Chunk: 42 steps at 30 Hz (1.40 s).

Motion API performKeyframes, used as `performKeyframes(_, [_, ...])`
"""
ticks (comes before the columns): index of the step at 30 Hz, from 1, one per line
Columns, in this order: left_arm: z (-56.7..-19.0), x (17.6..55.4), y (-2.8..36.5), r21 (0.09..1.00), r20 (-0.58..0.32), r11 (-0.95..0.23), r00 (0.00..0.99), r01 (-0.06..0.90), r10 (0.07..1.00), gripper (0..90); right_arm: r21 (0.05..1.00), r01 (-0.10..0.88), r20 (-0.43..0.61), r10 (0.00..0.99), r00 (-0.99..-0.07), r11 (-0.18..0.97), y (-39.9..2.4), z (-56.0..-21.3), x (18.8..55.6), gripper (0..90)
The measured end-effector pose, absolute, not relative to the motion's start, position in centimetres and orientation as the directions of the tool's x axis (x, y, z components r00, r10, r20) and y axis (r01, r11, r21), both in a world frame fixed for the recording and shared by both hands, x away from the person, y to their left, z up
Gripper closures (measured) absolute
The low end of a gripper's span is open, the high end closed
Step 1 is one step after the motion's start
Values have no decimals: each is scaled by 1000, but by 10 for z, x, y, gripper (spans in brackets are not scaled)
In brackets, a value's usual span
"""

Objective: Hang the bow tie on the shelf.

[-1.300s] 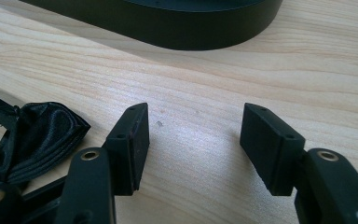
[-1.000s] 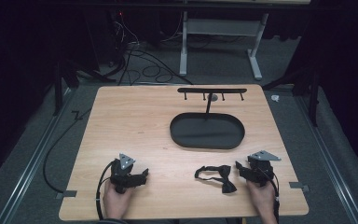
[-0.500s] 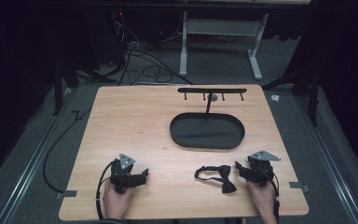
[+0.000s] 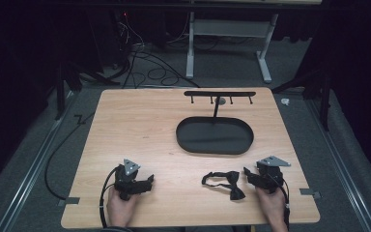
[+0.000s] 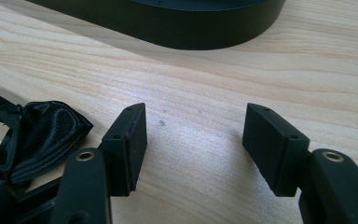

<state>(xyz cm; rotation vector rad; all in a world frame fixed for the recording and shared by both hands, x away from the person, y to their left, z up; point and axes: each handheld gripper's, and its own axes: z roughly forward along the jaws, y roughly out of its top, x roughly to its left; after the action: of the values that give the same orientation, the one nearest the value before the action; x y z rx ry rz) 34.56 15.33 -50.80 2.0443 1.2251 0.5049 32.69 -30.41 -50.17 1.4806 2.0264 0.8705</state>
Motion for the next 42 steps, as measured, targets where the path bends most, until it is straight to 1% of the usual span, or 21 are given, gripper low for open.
performKeyframes(7, [-508, 346, 153, 729, -20, -316, 480, 608, 877, 153, 731, 649, -9, 953, -301, 212, -304, -502, 327, 409])
performKeyframes(13, [-508, 346, 153, 729, -20, -316, 479, 608, 877, 153, 742, 644, 21, 953, -303, 188, -308, -501, 326, 447])
performKeyframes(17, [-508, 346, 153, 729, -20, -316, 479, 608, 877, 153, 754, 630, 22, 952, -306, 185, -308, -500, 325, 438])
performKeyframes(18, [-508, 346, 153, 728, -20, -316, 480, 609, 877, 153, 763, 618, 20, 949, -314, 189, -308, -499, 324, 436])
performKeyframes(24, [-508, 346, 153, 729, -20, -316, 479, 608, 877, 152, 768, 616, 46, 944, -328, 176, -308, -494, 320, 455])
performKeyframes(38, [-508, 346, 153, 729, -20, -316, 479, 608, 877, 152, 777, 610, 93, 929, -358, 157, -304, -483, 313, 468])
performKeyframes(40, [-508, 346, 153, 729, -20, -316, 479, 608, 877, 153, 777, 610, 98, 926, -364, 157, -303, -483, 313, 473])
performKeyframes(41, [-508, 346, 153, 729, -20, -316, 479, 608, 877, 153, 778, 609, 113, 920, -376, 154, -301, -482, 312, 500])
performKeyframes(42, [-508, 346, 153, 729, -20, -316, 479, 608, 878, 153, 777, 611, 122, 916, -382, 151, -300, -481, 312, 505])
